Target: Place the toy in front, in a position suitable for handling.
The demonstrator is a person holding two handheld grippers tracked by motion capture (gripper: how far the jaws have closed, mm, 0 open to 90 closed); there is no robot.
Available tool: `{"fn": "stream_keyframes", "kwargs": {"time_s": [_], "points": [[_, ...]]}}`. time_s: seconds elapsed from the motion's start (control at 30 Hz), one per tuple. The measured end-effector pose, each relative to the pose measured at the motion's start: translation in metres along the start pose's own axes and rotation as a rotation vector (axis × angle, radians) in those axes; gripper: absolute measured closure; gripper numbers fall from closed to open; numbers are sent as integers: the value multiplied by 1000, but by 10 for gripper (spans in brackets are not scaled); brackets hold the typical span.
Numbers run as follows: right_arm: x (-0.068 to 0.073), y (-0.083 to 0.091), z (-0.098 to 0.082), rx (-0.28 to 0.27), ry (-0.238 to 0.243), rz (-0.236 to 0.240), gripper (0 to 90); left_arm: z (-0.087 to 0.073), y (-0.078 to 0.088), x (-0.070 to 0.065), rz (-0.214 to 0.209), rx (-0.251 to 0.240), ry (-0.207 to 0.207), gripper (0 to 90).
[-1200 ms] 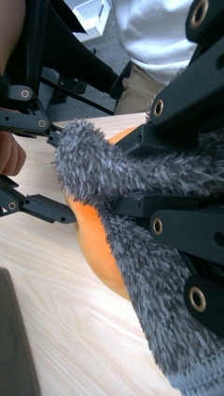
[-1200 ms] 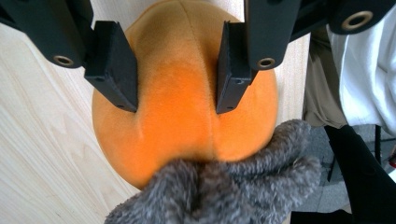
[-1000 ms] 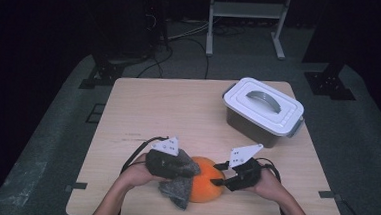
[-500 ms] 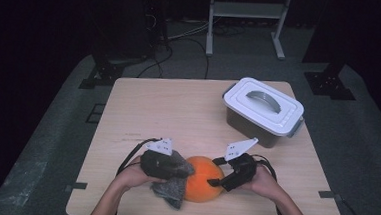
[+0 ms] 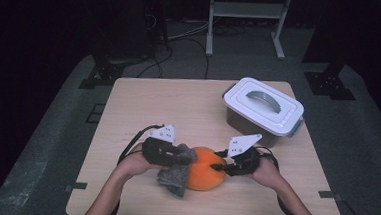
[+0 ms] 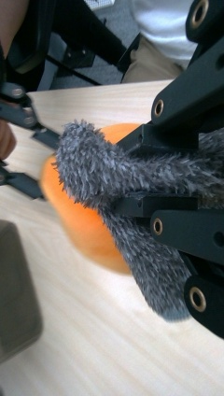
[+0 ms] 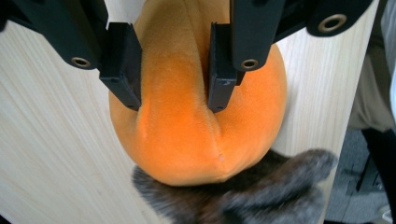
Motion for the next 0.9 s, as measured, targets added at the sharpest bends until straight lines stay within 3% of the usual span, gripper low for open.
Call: {"fn": "stream_keyframes", "kwargs": {"time_s": [0.13,0.17,0.23,0.3,0.37,0.43,0.53,0.67,0.77,0.8,0.87,0.9], "points": [[3,3,-9,8,4,11,585,-1,-14,6,26,55,3,748],[5,4,-14,12,-29,29,517,-4,-20,5,6,58,14,749],[5,4,-16,14,-39,31,470,-7,-25,2,-15,50,25,749],[6,7,-19,13,-88,42,346,-8,-27,-3,-26,48,14,749],[6,11,-20,2,-149,70,300,-8,-26,-8,-33,49,3,749],[6,12,-19,-7,-181,87,271,-9,-25,-15,-42,53,-8,748],[9,7,-16,11,-190,111,220,-12,-25,-29,-64,71,-45,748],[10,1,-14,1,-205,129,183,-15,-25,-36,-72,71,-58,748],[14,-10,-17,17,-218,133,225,-17,-26,-39,-67,76,-57,748],[15,-12,-17,23,-216,125,280,-16,-26,-38,-63,71,-59,748],[17,-8,-16,29,-175,99,430,-13,-22,-36,-77,53,-49,748],[18,-4,-13,17,-131,68,501,-7,-14,-31,-86,15,-35,747]]}}
Point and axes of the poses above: each handheld gripper's, and its own axes: y roughly backward along the jaws, z roughly out of its top, x roughly to its left, the point moved 4 cm from there along -y, roughly forward along the jaws, and after that the axes turned 1 degree about -z, right-handed, at the moved point
